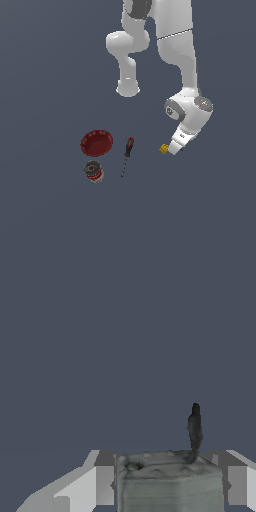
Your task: Pick up a designated object from a clutter of objects.
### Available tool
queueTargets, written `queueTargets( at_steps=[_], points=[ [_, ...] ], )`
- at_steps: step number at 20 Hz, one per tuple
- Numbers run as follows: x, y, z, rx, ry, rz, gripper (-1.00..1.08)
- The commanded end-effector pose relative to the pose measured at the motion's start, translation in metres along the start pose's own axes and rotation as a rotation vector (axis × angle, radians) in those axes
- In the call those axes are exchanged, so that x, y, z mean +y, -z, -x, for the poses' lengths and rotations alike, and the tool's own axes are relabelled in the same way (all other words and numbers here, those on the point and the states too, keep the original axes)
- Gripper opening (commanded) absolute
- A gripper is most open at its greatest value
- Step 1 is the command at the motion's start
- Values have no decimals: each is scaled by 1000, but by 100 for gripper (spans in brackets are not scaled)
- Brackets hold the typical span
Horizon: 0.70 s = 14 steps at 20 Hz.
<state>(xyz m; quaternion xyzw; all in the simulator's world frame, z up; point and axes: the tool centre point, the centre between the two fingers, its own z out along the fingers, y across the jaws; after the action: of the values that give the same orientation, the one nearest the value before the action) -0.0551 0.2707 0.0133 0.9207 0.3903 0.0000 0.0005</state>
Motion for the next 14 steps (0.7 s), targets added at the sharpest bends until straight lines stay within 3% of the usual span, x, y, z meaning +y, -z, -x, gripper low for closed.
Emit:
queueTargets(
  at_steps=[1,8,14],
  points=[
    [1,1,0,0,0,0,-100],
    [21,22,6,0,0,0,-100],
    [57,60,15,0,1,0,-100]
  ],
)
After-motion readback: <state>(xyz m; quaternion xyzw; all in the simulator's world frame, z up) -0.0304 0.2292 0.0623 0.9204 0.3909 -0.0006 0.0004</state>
